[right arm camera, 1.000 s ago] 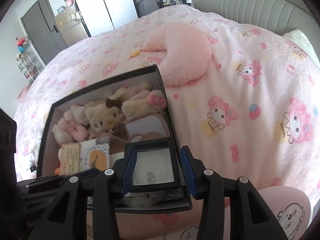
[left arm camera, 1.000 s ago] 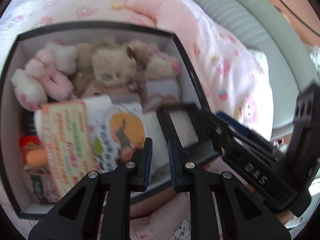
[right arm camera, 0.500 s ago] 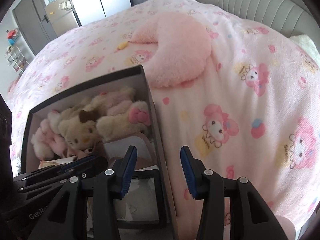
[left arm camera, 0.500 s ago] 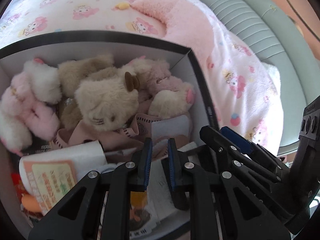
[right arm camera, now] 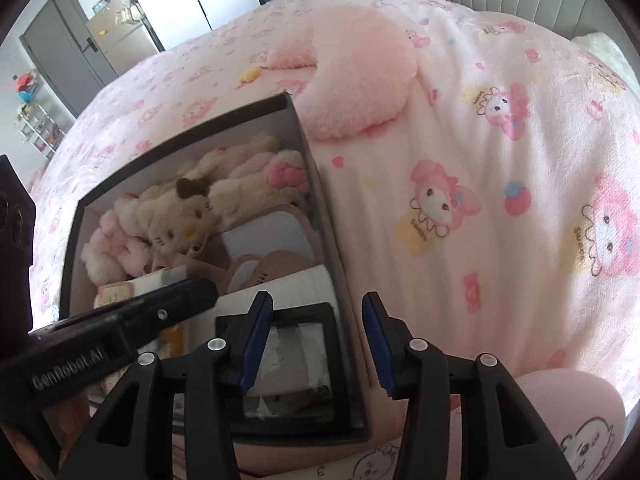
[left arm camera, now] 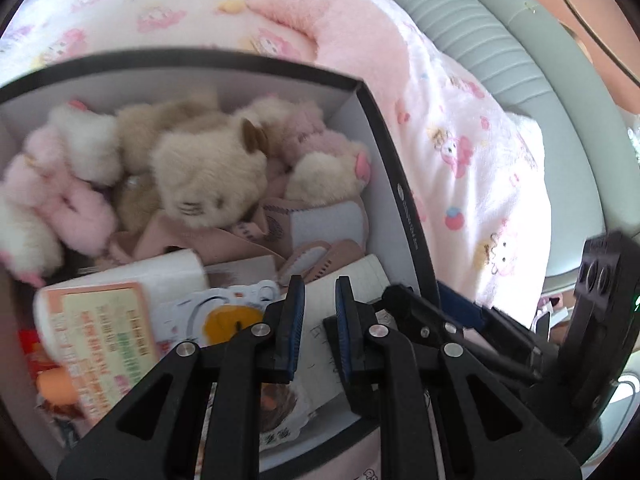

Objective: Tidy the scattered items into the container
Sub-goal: 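Withdraw both tools from the box back toward the watch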

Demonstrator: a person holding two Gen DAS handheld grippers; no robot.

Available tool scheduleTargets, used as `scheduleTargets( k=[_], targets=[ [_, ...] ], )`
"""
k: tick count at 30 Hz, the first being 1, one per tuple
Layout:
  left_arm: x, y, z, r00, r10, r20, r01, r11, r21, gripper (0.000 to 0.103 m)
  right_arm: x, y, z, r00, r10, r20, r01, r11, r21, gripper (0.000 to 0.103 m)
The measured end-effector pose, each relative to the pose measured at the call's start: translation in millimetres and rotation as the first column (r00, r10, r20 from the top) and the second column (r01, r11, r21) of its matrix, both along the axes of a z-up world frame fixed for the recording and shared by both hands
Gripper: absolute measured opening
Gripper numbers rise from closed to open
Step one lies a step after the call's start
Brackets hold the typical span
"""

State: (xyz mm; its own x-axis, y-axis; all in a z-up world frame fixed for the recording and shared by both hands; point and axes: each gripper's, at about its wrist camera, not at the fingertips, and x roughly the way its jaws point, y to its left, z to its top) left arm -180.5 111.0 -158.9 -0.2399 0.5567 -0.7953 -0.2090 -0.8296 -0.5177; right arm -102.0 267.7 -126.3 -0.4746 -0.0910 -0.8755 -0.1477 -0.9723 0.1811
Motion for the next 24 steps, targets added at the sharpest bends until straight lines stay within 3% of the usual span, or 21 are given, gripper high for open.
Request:
scheduleTargets(
  k=[3, 6, 10, 14, 16, 24],
  targets=[
    [17.2, -19.9, 14.5, 0.998, 0.043, -0.042, -0.043, 0.999, -0.007, 0.013, 17.3, -7.7, 16.0, 0.997, -0.001, -0.081, 0.004, 1.0, 0.031, 0.042],
    [33.7, -36.0, 23.5, 0.995, 0.084, -0.048, -0.084, 0.996, 0.009, 0.014, 27.0, -21.3, 24.2, 0.995, 0.045, -0.092, -0.042, 0.998, 0.036, 0.042],
    [58.2, -53.5, 46.4, 0.991, 0.112, -0.069, -0.108, 0.993, 0.049, 0.028, 37.7, -35.5, 35.9, 0.991, 0.09, -0.096, -0.089, 0.996, 0.013, 0.042],
    [83.7, -59.1, 75.0, 0.977, 0.128, -0.173, -0.139, 0.989, -0.053, 0.033, 48.7, -47.9, 55.1, 0.985, 0.101, -0.137, -0.1, 0.995, 0.012, 0.048],
    [93.4, -62.7, 83.0, 0.972, 0.129, -0.195, -0.145, 0.987, -0.071, 0.033, 57.3, -56.5, 63.8, 0.981, 0.108, -0.162, -0.102, 0.994, 0.042, 0.049],
    [123.3, -92.7, 74.8, 0.971, 0.177, -0.162, -0.19, 0.979, -0.072, 0.034, 77.4, -91.3, 70.5, 0.97, 0.172, -0.172, -0.165, 0.985, 0.055, 0.05]
  ],
)
